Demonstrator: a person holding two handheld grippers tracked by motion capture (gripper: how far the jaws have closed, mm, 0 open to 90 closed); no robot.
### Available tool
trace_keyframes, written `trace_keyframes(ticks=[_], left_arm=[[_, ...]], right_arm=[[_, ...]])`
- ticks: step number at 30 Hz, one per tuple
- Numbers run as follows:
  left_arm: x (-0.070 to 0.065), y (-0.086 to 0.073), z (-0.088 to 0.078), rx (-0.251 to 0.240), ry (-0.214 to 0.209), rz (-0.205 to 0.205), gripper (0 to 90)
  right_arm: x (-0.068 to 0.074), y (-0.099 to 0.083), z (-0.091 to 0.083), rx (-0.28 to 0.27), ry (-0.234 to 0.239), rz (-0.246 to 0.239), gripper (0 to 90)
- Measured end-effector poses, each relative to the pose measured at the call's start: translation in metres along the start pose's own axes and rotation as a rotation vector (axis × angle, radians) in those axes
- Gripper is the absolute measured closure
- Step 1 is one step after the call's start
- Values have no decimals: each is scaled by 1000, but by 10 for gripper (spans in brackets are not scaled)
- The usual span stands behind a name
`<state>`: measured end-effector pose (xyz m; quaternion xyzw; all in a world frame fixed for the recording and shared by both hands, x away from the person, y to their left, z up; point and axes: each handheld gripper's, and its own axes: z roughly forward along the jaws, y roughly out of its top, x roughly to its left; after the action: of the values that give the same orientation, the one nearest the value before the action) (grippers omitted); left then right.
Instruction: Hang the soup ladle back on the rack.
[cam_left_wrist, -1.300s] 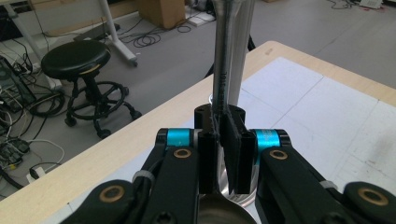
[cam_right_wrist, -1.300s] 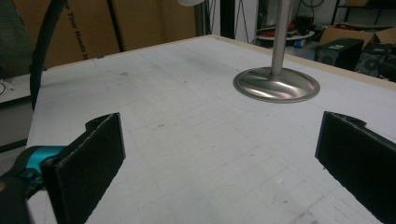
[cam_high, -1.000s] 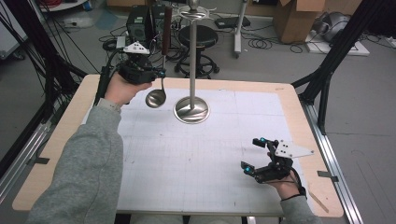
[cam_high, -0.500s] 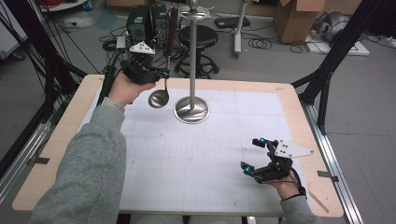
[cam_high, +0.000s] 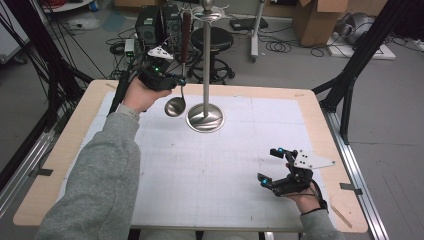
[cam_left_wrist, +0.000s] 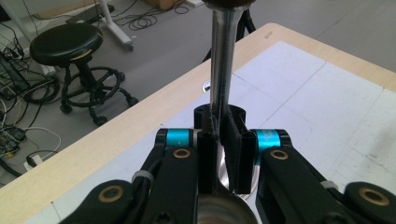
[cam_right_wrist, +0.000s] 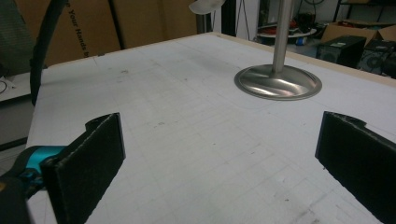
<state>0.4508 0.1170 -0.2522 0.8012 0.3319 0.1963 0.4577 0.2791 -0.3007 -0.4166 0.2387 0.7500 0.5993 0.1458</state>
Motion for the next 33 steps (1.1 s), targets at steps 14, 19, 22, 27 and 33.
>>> trace_keyframes(ticks=[14,19,22,27,33], left_arm=[[-5,6,9,18,-4,-4,836],[-6,7,12,15,0,-8,835],[-7,7,13,14,10,-5,826],[-10,8,7,-12,10,-6,660],[-10,4,-4,-72,-16,7,499]], right_arm=[[0,0,0,-2,7,3,4],[0,0,1,-1,9,3,4],[0,0,1,-3,6,5,4],[1,-1,3,9,16,1,4],[1,-1,3,10,16,4,4]])
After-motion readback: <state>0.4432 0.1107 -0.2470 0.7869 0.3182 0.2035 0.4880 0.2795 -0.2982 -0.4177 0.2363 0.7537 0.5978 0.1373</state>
